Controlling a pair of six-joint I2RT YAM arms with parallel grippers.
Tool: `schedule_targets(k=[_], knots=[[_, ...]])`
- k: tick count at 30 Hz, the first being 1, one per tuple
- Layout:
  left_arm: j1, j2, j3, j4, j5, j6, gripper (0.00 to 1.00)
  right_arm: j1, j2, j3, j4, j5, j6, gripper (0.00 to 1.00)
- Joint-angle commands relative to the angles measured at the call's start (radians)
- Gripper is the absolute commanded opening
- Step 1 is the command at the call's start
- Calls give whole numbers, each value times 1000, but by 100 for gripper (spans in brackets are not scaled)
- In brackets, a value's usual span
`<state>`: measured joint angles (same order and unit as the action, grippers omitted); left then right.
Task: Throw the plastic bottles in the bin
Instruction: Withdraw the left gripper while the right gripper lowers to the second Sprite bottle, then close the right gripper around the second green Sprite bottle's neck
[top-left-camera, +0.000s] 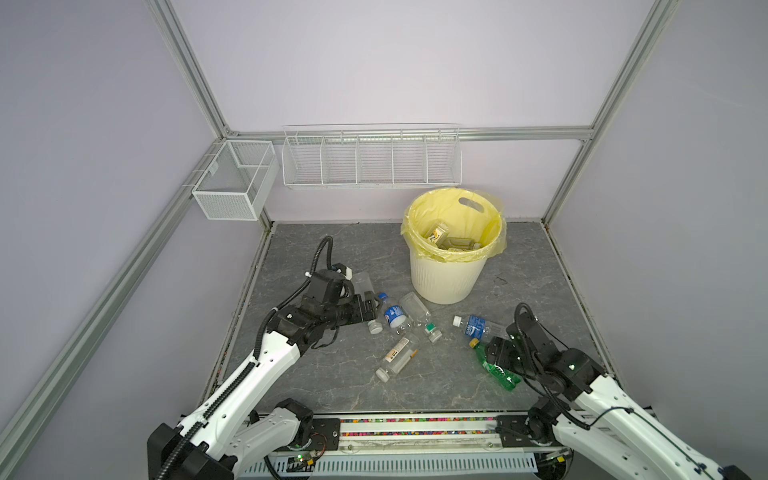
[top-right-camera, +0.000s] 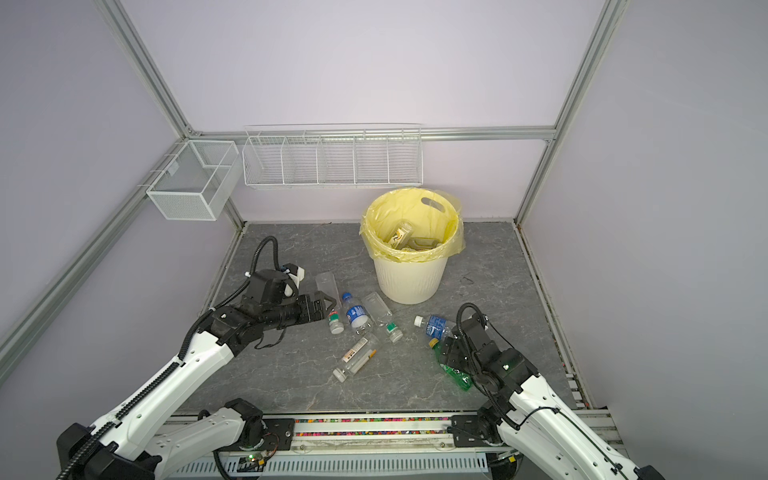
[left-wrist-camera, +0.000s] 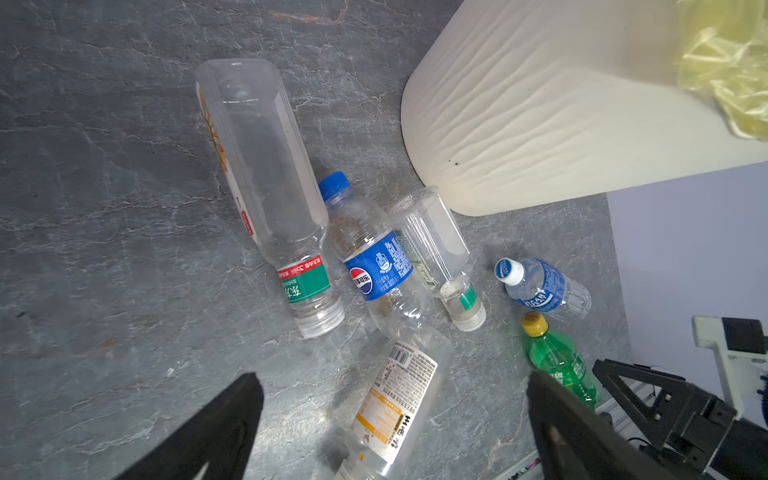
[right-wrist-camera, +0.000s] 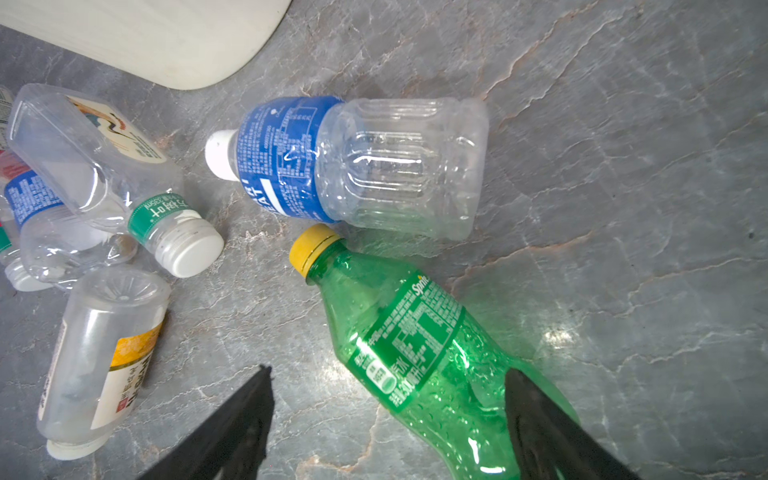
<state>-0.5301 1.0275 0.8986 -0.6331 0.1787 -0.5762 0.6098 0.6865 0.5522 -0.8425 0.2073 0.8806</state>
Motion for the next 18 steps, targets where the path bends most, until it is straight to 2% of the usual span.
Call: schedule_targets(k=[1, 18], knots=[[4, -16, -14, 3, -23, -13, 99, 15, 22, -24, 22, -15, -14, 88], [3, -11, -13, -7, -33, -16, 99, 130, 216, -29, 124, 4, -29, 88]])
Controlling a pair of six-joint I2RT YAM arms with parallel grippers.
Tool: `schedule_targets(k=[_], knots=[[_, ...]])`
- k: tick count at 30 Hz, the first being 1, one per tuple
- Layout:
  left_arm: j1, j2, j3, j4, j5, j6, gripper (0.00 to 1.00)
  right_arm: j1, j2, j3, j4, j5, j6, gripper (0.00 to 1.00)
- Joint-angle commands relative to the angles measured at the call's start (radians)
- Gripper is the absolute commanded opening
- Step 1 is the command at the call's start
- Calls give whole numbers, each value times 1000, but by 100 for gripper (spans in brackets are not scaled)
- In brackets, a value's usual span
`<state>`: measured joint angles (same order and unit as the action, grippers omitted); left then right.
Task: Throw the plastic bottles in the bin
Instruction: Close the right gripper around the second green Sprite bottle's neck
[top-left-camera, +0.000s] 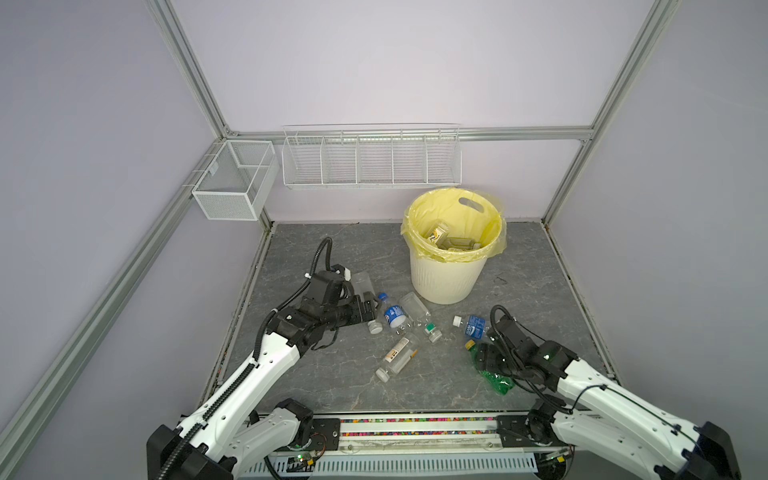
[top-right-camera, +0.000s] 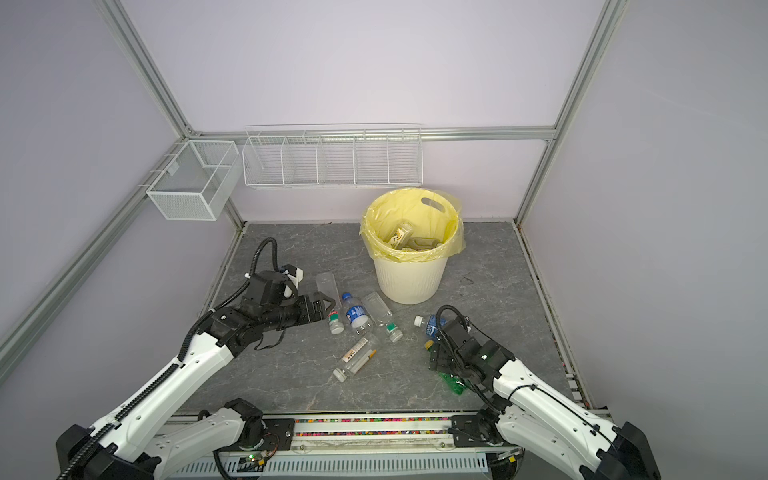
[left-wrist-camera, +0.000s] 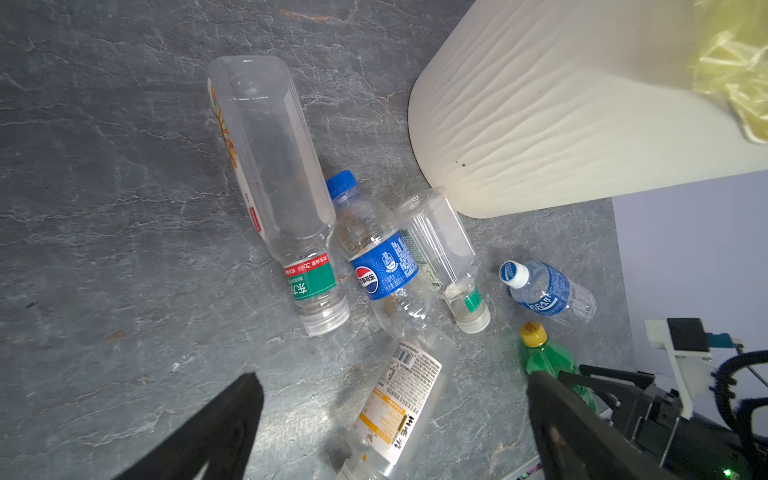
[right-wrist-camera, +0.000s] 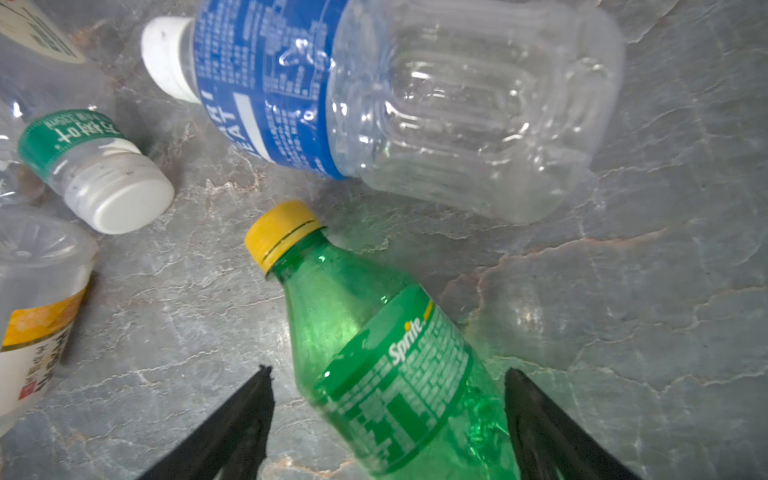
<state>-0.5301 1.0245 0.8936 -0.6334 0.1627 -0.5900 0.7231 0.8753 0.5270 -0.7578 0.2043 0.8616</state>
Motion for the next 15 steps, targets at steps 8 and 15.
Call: schedule_targets(k=[8, 15], knots=[[3, -13, -7, -14, -21, -4, 99, 44, 101, -4, 141, -65, -39, 89], [3, -31, 14, -31, -35, -8, 99, 59, 95, -14, 146, -68, -44, 94]])
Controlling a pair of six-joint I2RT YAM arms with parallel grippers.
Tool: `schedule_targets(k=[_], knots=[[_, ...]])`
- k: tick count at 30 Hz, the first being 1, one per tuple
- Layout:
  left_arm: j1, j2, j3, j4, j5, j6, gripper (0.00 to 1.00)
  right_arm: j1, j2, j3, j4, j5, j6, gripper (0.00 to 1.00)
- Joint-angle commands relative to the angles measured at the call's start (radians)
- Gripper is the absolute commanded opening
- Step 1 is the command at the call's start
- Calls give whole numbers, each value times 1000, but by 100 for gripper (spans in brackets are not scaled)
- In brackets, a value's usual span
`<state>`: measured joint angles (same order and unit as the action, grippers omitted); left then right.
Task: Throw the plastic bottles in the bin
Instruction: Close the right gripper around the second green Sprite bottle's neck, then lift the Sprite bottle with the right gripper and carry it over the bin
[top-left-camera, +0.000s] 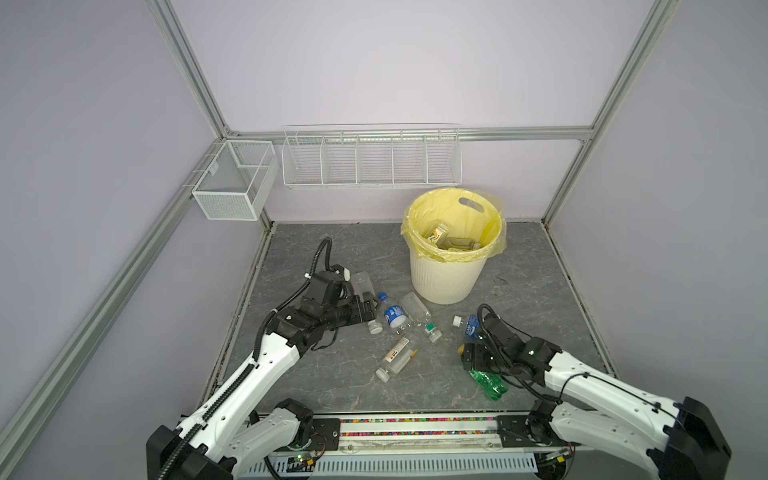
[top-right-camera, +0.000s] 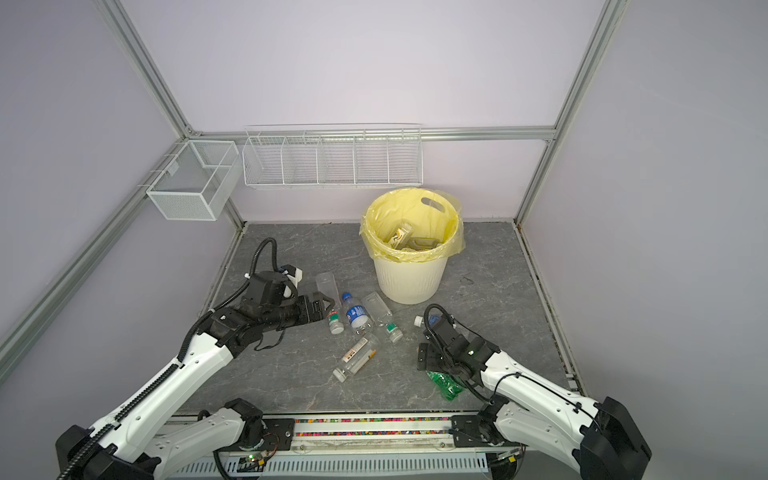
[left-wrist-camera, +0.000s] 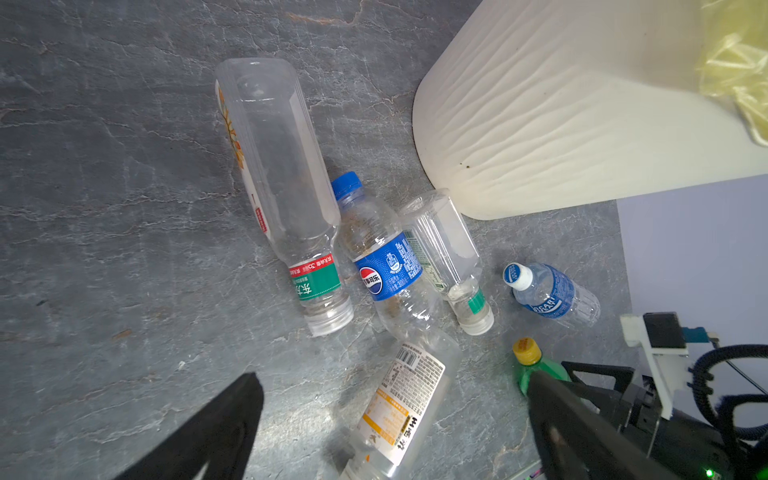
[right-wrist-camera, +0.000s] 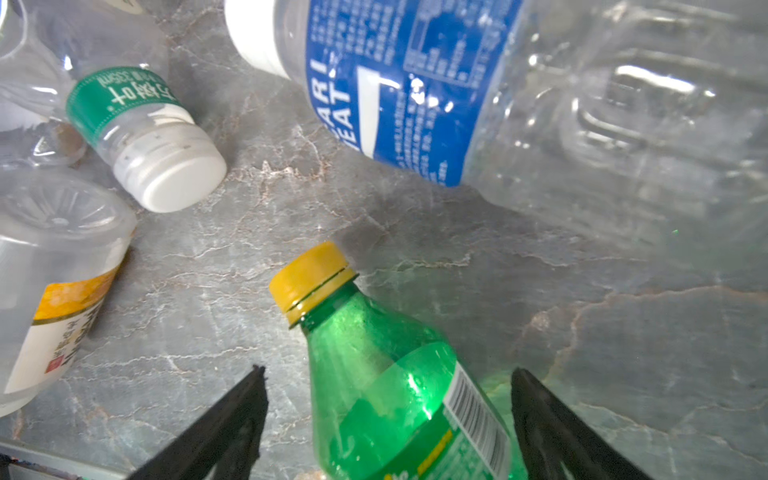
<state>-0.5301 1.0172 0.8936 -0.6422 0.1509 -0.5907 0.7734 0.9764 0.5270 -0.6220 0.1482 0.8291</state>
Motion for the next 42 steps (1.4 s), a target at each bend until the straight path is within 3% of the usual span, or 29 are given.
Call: schedule_targets(k=[1, 16, 27, 34, 42], knots=[[4, -28, 17, -22, -24, -6, 99, 11, -10, -16, 2, -8, -14, 94], [6, -34, 26, -25, -21, -19, 99, 93, -91, -81, -42, 11, 28, 90], [6, -50, 21, -34, -20, -33, 99, 165, -46, -102, -34, 72, 82, 100], [7, -68, 13, -40, -29, -35, 99, 182, -16, -99, 12, 73, 90, 77], [7, -75, 7, -48, -37, -31, 99, 196, 54, -66, 69, 79, 91, 65]])
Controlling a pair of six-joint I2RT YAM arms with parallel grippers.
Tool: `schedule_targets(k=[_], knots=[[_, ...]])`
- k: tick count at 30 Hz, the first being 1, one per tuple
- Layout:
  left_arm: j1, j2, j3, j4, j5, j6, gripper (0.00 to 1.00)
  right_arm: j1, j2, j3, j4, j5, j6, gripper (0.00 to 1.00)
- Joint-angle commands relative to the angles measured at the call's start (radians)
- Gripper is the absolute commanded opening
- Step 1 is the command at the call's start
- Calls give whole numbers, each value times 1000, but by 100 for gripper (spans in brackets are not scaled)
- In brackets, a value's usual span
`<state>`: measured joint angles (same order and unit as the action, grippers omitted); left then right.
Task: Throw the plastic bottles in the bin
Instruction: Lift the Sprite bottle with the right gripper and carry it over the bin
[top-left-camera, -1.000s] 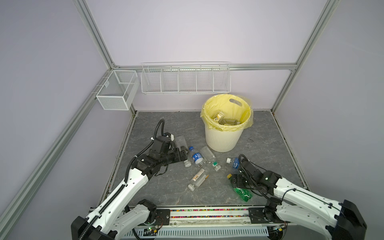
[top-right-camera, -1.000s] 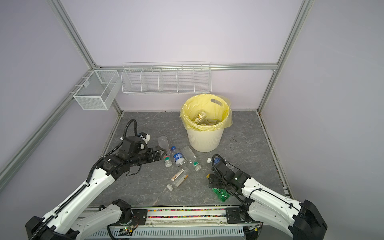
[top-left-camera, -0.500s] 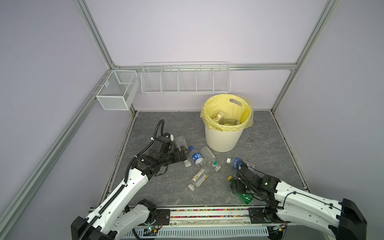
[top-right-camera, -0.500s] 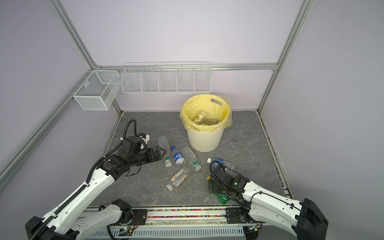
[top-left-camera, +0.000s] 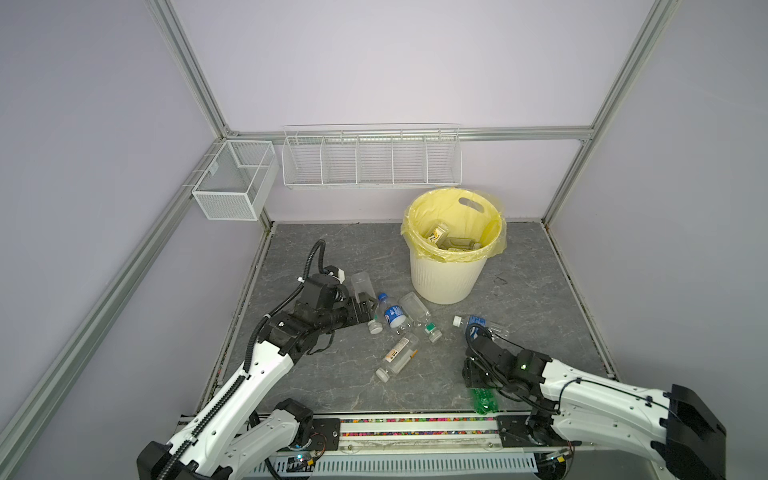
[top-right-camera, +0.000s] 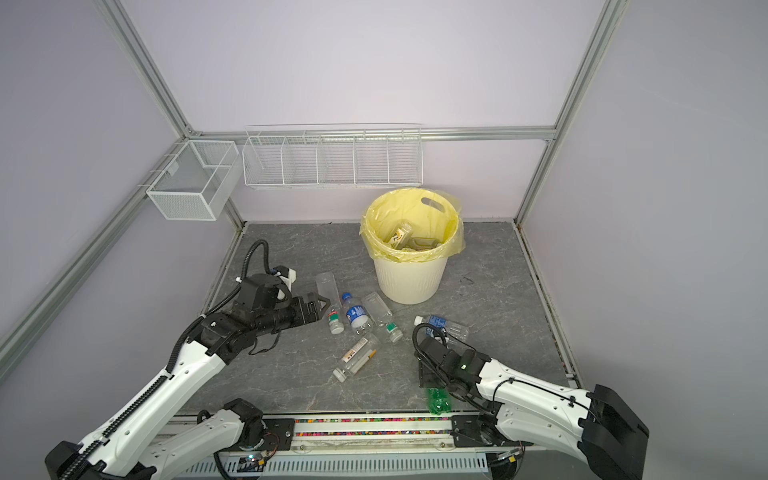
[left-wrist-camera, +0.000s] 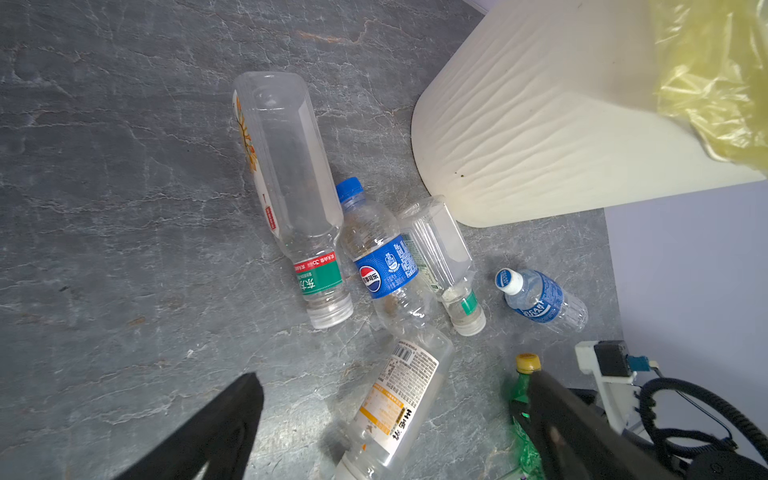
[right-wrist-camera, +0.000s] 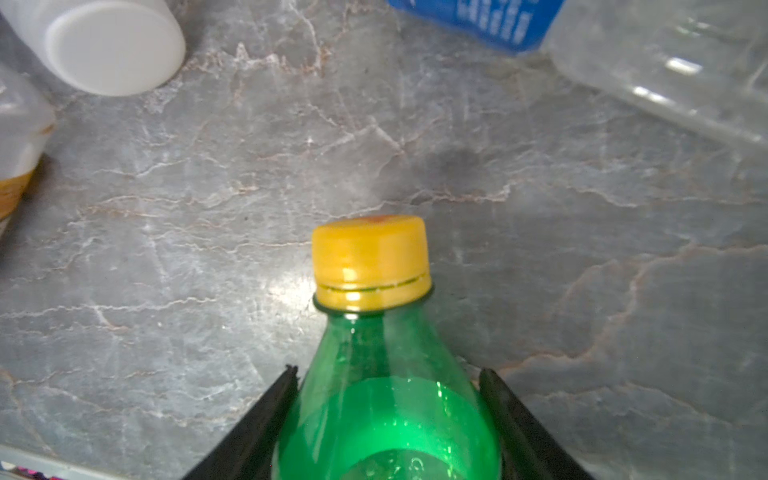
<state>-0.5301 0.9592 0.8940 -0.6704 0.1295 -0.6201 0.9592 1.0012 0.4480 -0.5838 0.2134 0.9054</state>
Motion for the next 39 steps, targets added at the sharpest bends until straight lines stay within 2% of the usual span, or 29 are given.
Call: schedule_targets(k=[1, 10, 15, 24, 32, 39], knots=[[6, -15, 5, -20, -17, 0, 99, 11, 46, 23, 39, 14, 14, 65], [9, -21, 2, -29, -25, 3, 99, 27, 210, 160, 51, 13, -28, 55], [9, -24, 0, -34, -31, 4, 99, 37, 234, 217, 69, 14, -37, 54], [10, -44, -27, -34, -41, 4, 99, 39, 186, 338, 22, 43, -83, 54], [10, -45, -40, -28, -41, 2, 99, 39, 84, 411, 5, 35, -92, 55], [12, -45, -45, -16, -29, -15, 99, 39, -5, 478, -21, 87, -99, 55]])
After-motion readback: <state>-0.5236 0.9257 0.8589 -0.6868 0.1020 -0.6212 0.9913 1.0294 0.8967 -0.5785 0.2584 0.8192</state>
